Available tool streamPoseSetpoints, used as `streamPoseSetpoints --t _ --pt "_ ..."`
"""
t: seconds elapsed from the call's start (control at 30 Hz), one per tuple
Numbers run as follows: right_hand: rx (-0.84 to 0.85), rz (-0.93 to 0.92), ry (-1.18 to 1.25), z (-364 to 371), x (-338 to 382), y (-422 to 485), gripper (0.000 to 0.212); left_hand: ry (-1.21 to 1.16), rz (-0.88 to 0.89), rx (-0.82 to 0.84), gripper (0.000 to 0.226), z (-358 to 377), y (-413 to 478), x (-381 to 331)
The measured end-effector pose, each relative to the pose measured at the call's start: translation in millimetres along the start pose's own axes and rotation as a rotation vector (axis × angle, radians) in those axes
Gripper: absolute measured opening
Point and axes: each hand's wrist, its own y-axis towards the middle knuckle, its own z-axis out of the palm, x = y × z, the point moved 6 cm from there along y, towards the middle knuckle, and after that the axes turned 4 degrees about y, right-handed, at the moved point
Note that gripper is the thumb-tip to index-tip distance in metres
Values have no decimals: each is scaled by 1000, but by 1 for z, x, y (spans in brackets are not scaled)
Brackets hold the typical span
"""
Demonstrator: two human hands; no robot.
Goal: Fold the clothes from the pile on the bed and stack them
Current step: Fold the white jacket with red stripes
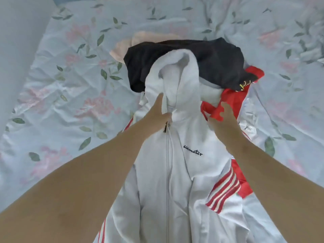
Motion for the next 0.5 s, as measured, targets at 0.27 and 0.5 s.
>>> streamPoseSetpoints --t 0.27,0.5 --pt "30 443 169 26 -130 -5 43 251 -150 217 66 76 -21 96" --pt "-245 258 357 -2 -121 19 30 267 -142 139 64 92 -18 117"
